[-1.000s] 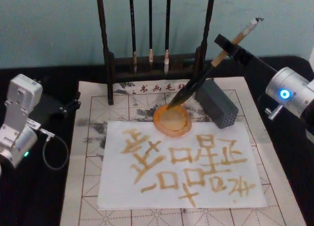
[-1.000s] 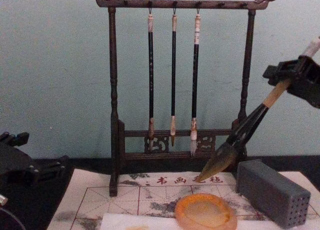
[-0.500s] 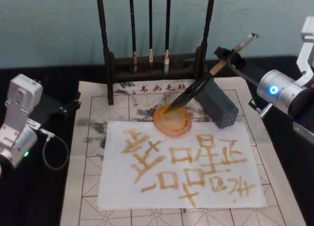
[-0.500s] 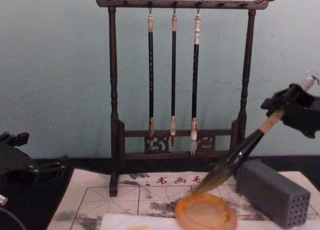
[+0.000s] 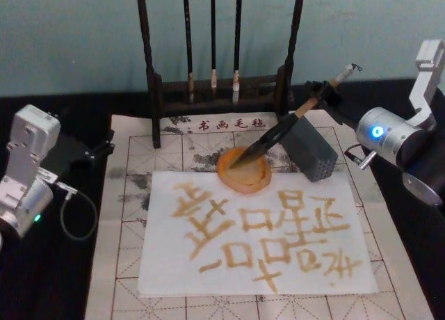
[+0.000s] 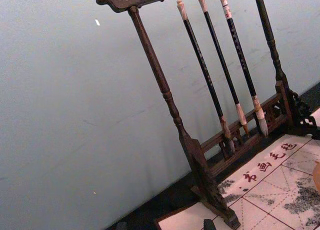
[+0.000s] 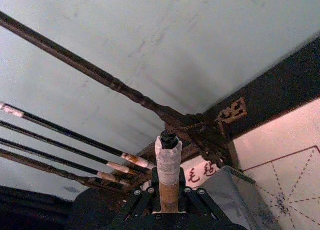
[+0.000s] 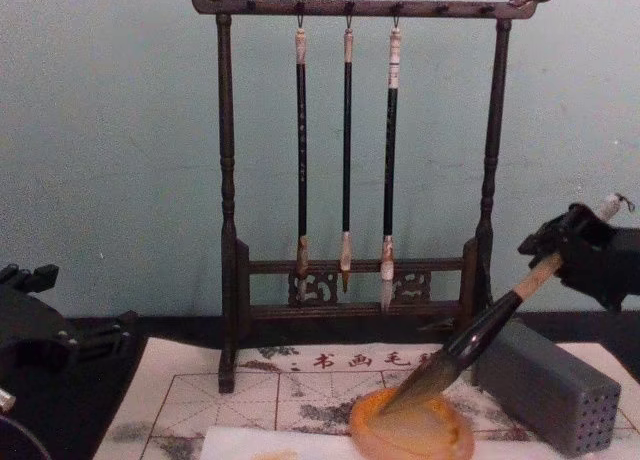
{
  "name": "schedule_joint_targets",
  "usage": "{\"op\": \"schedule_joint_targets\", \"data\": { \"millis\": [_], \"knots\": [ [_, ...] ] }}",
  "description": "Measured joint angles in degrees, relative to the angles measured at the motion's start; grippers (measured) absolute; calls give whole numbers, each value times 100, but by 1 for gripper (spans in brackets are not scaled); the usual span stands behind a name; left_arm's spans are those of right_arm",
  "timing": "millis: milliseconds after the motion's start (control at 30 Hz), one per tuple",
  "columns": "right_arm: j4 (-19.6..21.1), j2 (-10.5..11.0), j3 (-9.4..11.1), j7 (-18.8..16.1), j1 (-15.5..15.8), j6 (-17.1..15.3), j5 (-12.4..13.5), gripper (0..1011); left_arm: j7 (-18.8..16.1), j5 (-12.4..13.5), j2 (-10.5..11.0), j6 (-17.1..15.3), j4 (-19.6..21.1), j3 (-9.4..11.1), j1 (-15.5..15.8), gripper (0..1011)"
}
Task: Pick up the brush from the inkstone, write on the paper, then place the brush back to its original position.
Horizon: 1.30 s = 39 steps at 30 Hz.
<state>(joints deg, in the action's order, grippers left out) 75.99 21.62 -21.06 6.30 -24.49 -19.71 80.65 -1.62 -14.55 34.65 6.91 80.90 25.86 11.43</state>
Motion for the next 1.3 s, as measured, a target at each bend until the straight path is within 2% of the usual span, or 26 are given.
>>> {"op": "schedule_joint_targets", "data": {
  "millis": [333, 1033, 1300],
  "knots": [
    [-267, -63, -116, 163, -115, 108, 153, 181, 0, 0, 0, 0, 0, 0, 0, 1001],
    [-528, -63, -387, 344, -270, 340, 330, 181, 0, 0, 0, 0, 0, 0, 0, 1001],
    [-527, -65, -380, 344, -270, 333, 330, 181, 0, 0, 0, 0, 0, 0, 0, 1001]
  ]
}}
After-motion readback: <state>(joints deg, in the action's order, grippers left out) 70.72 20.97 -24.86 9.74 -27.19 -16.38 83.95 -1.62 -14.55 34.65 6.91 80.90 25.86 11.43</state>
